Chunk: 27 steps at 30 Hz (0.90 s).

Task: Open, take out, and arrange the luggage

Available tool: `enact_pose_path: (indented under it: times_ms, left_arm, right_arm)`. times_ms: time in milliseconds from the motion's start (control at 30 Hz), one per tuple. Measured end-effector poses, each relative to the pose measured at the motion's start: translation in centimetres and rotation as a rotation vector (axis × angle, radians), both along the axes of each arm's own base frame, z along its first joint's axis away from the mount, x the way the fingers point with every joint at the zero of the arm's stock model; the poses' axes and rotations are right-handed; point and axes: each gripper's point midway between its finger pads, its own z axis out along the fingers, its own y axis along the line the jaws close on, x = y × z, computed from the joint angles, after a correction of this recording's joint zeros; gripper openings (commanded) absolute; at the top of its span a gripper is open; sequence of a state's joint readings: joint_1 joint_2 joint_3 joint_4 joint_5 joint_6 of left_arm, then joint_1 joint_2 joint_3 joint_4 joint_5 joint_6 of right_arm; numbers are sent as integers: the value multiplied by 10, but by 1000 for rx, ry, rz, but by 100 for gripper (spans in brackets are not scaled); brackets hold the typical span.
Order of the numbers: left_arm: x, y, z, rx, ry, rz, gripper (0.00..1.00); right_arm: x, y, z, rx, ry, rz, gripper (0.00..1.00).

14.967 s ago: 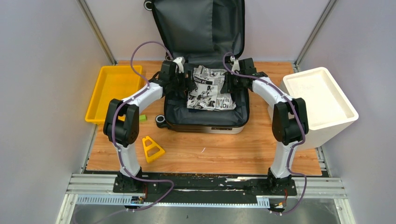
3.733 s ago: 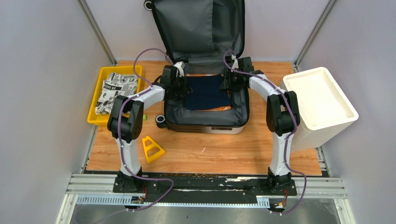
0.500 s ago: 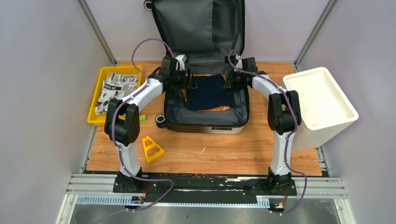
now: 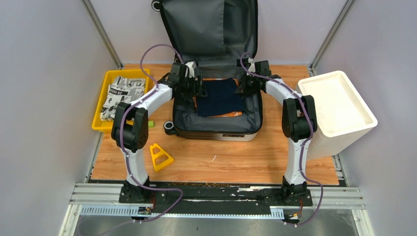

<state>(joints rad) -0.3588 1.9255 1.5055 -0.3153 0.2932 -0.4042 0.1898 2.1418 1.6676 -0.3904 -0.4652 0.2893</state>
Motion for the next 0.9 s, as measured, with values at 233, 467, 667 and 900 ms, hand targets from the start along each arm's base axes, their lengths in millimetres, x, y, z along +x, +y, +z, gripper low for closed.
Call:
enact_pose_path:
  times_ms: [233,467,667,900]
  left_arm:
    - [-1,-4,-19,-11,43,-4,70]
    - [1,-6,-23,-18,49,-2,31]
    - [4,-5,-20,-28,41,-3,9]
    - [9,-7,0,-28,24,-14,28]
  right_arm:
    - [0,0,0,0,0,0,0]
    - [0,0,0,0,1,-1,0]
    - [0,-2,-1,1,3,-5,0]
    - [0,-1,3,8,2,-12,0]
